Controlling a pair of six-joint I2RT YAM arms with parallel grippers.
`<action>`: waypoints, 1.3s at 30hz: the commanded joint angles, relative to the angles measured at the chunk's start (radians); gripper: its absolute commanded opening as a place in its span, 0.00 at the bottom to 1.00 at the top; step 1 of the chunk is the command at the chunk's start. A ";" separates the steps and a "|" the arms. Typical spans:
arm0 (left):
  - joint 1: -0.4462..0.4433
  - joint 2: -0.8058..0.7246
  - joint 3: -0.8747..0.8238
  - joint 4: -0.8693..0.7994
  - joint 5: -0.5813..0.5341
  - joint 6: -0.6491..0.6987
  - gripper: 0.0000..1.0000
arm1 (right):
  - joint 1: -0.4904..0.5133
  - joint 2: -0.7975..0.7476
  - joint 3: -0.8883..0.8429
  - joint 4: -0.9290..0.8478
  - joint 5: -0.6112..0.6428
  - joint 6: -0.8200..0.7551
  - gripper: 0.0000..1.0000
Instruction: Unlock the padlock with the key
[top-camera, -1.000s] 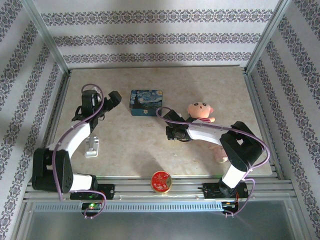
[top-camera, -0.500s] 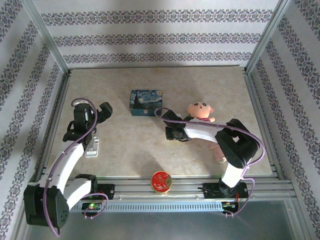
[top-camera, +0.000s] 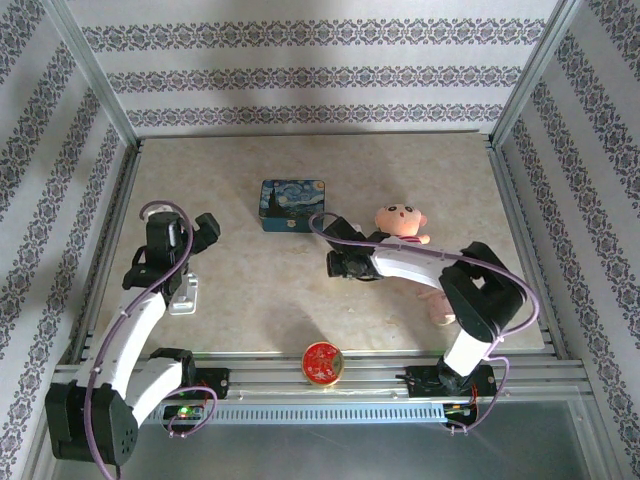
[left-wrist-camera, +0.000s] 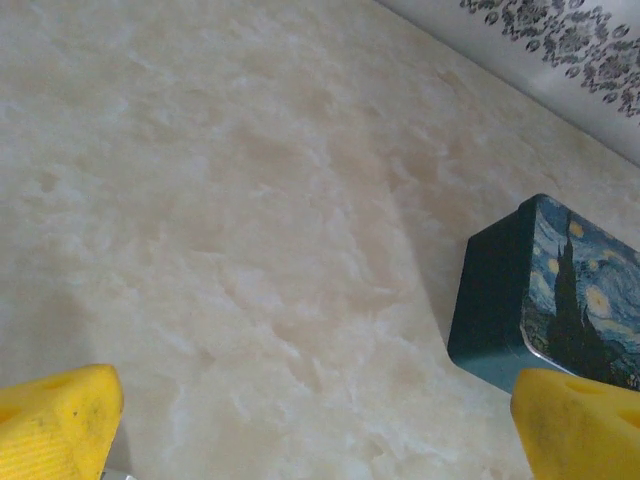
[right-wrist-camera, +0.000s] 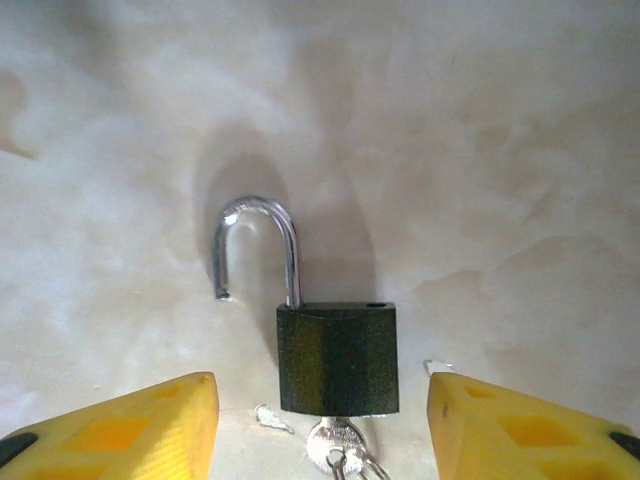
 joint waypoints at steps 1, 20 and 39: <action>0.016 -0.044 -0.020 -0.034 -0.051 0.036 0.99 | 0.007 -0.116 -0.005 -0.023 0.071 -0.031 0.57; 0.015 -0.199 -0.270 0.292 -0.252 0.129 0.99 | -0.185 -0.789 -0.368 0.063 0.442 -0.186 0.98; 0.020 0.063 -0.412 0.812 -0.222 0.415 0.99 | -0.548 -1.088 -0.752 0.531 0.393 -0.441 0.98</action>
